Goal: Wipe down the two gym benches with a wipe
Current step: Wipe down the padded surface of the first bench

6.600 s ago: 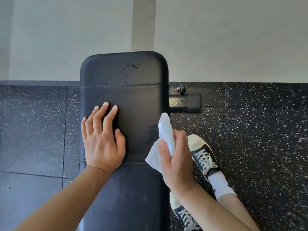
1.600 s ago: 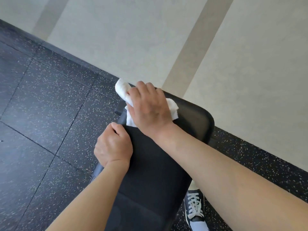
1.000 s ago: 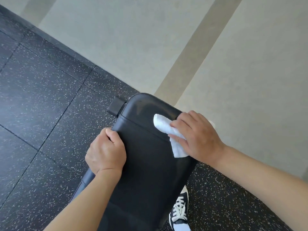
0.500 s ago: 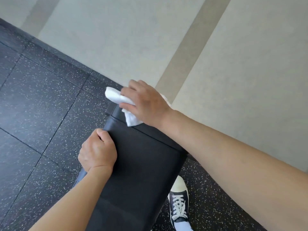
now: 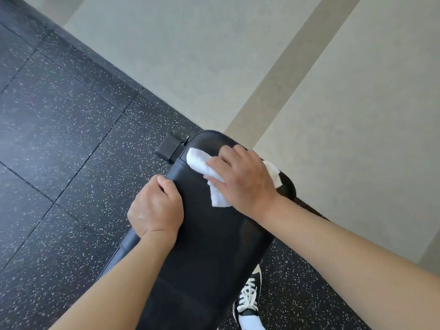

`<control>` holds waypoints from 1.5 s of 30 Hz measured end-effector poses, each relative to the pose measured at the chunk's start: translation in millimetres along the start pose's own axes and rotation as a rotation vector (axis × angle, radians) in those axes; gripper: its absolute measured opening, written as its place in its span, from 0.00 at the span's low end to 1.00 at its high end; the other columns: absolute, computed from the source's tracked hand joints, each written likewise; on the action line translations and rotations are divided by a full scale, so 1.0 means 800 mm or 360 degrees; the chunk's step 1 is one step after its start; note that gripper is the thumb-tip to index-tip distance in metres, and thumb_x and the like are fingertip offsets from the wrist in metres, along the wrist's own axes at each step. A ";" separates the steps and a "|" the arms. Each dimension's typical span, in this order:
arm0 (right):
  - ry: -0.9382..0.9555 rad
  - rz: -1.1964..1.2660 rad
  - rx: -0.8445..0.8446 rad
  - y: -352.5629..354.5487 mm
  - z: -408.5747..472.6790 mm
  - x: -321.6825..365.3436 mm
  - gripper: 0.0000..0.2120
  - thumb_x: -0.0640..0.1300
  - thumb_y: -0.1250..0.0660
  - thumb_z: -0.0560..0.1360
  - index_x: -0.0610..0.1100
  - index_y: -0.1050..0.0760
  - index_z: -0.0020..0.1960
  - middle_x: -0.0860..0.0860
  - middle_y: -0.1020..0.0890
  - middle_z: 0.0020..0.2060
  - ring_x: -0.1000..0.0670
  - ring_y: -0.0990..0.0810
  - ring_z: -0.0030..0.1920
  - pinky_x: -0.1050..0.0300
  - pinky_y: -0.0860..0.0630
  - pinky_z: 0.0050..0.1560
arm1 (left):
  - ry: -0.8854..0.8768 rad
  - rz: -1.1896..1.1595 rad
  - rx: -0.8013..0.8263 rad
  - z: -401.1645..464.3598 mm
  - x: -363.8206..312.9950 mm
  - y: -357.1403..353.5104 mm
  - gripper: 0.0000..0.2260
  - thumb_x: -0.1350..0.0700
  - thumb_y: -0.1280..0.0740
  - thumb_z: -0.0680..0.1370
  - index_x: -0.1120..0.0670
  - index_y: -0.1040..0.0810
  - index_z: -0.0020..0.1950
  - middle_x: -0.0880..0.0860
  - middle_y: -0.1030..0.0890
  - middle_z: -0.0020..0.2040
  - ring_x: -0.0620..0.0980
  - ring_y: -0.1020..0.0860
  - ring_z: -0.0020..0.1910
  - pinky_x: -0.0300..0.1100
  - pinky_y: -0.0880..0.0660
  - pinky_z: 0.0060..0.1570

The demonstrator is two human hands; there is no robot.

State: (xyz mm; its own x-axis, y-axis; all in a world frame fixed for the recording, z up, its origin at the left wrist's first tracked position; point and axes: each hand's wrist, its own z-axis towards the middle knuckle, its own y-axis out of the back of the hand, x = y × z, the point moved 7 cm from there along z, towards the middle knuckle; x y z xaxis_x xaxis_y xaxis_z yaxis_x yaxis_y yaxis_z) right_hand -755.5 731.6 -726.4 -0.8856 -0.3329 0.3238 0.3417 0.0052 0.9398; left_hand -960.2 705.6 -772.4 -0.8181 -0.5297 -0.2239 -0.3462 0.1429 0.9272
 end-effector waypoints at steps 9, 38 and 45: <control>0.0125 0.0029 0.0349 -0.039 0.123 0.039 0.14 0.55 0.35 0.81 0.44 0.21 0.53 0.46 0.23 0.50 0.43 0.27 0.51 0.49 0.29 0.45 | -0.0010 -0.0062 0.0101 0.002 0.000 -0.004 0.20 0.44 0.57 0.79 0.51 0.32 0.38 0.47 0.31 0.31 0.58 0.30 0.35 0.49 0.37 0.38; -0.0181 0.0524 0.1217 -0.097 0.184 -0.007 0.16 0.59 0.36 0.71 0.47 0.27 0.36 0.52 0.22 0.36 0.49 0.22 0.39 0.51 0.25 0.39 | -0.0053 -0.0079 0.0180 0.006 -0.010 0.005 0.15 0.51 0.46 0.80 0.49 0.20 0.51 0.45 0.20 0.41 0.52 0.20 0.39 0.45 0.26 0.35; -0.0496 0.0824 0.0906 -0.076 0.166 -0.040 0.14 0.54 0.30 0.76 0.46 0.26 0.38 0.51 0.24 0.37 0.48 0.24 0.39 0.51 0.29 0.39 | -0.0029 -0.0029 0.0232 0.008 -0.011 0.001 0.20 0.49 0.49 0.80 0.48 0.18 0.55 0.44 0.17 0.47 0.53 0.18 0.44 0.44 0.29 0.39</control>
State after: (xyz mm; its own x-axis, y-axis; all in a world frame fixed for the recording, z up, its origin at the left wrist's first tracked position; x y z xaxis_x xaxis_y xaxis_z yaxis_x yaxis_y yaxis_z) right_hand -789.8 867.5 -779.5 -0.7352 0.1187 0.6674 0.5927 0.5903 0.5479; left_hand -956.5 715.9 -771.5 -0.8186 -0.5185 -0.2471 -0.4233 0.2539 0.8697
